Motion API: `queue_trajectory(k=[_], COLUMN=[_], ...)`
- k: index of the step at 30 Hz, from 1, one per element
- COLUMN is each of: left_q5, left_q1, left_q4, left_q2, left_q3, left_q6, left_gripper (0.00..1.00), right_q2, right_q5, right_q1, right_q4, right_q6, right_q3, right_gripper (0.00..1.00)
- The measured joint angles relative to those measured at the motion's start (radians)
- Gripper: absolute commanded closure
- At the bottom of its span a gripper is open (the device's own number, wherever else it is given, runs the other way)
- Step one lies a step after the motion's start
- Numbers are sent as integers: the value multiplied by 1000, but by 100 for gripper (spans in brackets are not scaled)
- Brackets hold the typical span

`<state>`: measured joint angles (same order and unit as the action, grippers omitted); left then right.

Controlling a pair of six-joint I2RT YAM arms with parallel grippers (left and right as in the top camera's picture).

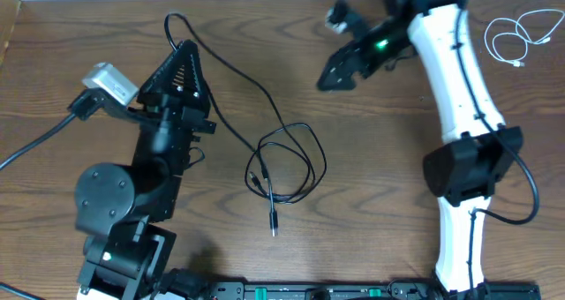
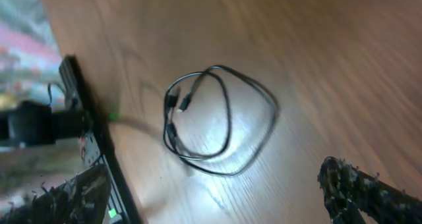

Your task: Untangle cables

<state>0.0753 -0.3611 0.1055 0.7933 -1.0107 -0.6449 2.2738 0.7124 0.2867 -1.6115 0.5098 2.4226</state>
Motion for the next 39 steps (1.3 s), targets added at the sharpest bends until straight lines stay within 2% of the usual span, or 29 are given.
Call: queue_trajectory(k=[4, 8, 16, 22, 23, 24, 26, 27, 29, 32, 35, 36, 39], left_q5=[15, -34, -103, -130, -130, -130, -130, -130, -130, -130, -126, -125, -122], left_q1=[0, 0, 0, 0, 0, 0, 0, 0, 0, 0, 0, 0, 0], left_q4=[-81, -132, -127, -127, -127, -132, -132, -132, -134, -168, -238, -262, -333], left_q2=[1, 3, 3, 2, 1, 2, 3, 2, 2, 2, 3, 3, 3], left_q3=[0, 0, 0, -30, -32, -32, -32, -32, -32, -32, -34, -34, -34], left_q6=[49, 114, 163, 167, 167, 167, 167, 167, 167, 167, 167, 166, 171], left_gripper=[92, 93, 93, 93, 93, 92, 93, 93, 93, 92, 83, 75, 65], right_q2=[3, 3, 3, 3, 3, 3, 3, 3, 3, 1, -13, -24, -171], right_q5=[19, 70, 220, 242, 241, 238, 227, 219, 191, 112, 26, -5, -210], right_q1=[61, 73, 74, 156, 182, 205, 242, 253, 276, 269, 235, 220, 121], right_q4=[34, 81, 258, 410, 423, 435, 463, 475, 518, 576, 583, 583, 583], right_q6=[32, 44, 55, 57, 60, 60, 60, 59, 24, -110, -212, -241, -381], right_q3=[-17, -17, -17, -18, -18, -18, -18, -18, -18, -18, -18, -18, -18], right_gripper=[1, 1, 2, 30, 39, 55, 92, 99, 99, 99, 99, 99, 99])
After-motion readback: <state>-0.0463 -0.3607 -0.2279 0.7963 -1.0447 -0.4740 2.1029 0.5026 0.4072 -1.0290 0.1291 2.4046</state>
